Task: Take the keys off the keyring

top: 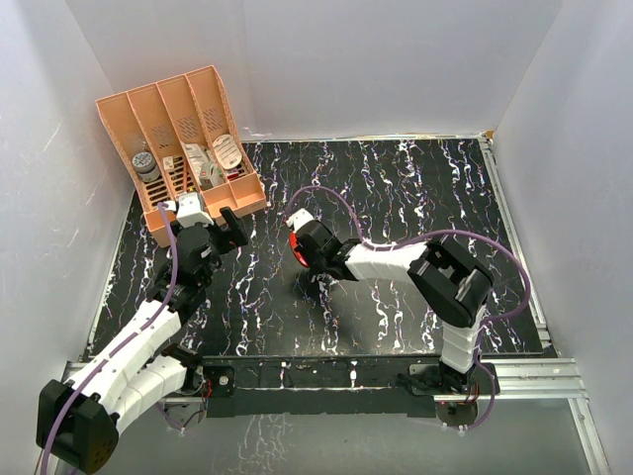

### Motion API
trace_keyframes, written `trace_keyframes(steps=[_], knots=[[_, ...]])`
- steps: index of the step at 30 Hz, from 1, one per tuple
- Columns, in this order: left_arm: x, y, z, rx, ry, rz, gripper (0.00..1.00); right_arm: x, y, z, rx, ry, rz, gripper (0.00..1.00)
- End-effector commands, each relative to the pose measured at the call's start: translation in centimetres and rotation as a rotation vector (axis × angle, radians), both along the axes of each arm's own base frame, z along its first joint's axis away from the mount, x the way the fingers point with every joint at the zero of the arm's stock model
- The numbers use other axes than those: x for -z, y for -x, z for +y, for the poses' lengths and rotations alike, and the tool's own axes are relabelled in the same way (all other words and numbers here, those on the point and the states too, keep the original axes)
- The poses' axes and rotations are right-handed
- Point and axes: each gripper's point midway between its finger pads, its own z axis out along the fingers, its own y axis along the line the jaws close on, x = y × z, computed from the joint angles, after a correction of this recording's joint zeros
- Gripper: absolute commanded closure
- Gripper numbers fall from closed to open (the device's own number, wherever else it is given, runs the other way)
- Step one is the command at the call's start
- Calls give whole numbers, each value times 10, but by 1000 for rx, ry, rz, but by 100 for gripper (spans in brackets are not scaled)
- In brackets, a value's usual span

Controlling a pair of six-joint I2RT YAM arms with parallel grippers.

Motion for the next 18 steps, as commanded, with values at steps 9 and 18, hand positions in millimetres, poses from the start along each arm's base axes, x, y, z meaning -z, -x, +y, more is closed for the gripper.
trace_keyframes(steps=[9,18], knots=[[-3,-1,2,-2,-22,-15,7,-101,-28,26,-7,-123,-158,100],[3,-3,-4,21,-2,-5,7,-129,-17,5,32,-130,-179,98]])
